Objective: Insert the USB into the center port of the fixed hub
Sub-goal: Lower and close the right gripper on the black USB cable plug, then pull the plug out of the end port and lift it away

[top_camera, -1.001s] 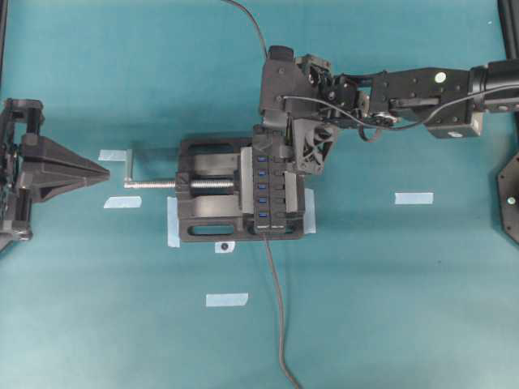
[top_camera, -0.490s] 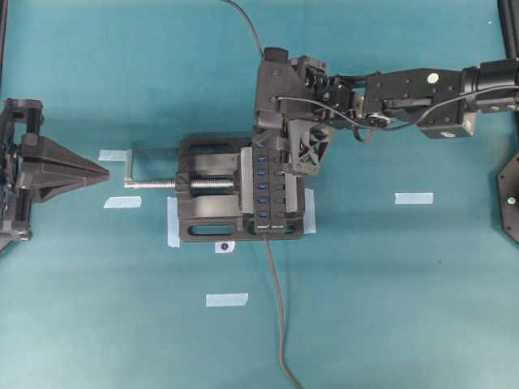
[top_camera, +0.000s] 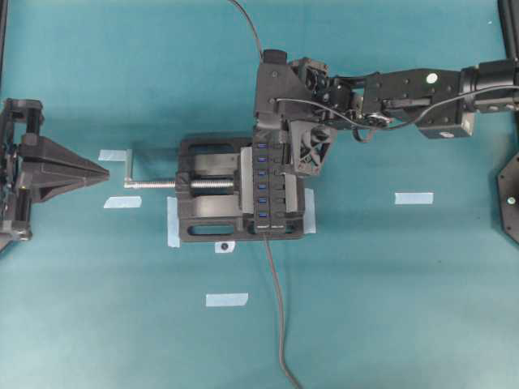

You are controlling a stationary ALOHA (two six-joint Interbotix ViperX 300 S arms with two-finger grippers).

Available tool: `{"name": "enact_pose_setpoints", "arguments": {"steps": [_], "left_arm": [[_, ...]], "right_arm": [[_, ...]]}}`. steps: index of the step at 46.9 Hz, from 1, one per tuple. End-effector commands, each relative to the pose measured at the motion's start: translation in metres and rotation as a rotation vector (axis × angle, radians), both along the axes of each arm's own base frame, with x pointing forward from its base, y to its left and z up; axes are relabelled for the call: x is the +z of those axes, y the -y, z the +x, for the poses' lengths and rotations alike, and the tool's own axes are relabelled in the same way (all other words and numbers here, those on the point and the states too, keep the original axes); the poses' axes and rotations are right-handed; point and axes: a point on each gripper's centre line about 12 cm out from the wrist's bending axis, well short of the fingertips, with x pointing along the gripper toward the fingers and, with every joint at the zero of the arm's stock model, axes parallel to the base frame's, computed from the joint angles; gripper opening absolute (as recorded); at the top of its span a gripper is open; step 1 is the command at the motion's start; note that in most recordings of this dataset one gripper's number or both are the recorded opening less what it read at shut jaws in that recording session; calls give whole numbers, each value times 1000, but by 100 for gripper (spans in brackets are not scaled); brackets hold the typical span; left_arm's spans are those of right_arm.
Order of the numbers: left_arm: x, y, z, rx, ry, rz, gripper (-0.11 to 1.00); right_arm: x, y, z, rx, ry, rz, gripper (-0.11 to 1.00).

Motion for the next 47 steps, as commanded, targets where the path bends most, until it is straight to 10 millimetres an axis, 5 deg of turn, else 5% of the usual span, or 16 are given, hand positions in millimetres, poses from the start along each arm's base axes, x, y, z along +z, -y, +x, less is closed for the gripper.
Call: {"name": "enact_pose_setpoints", "arguments": {"steps": [1,19,47], "left_arm": [[5,0,2,-2,12,0,2],[3,0,2,-1,8,-2,2],[7,0,-1,-2,28,0,2]], "right_arm": [[17,1,8,4,51,-13,15],[21,0,8,4,56,-11,11],[56,-10,1,26,98,-25,11]]}}
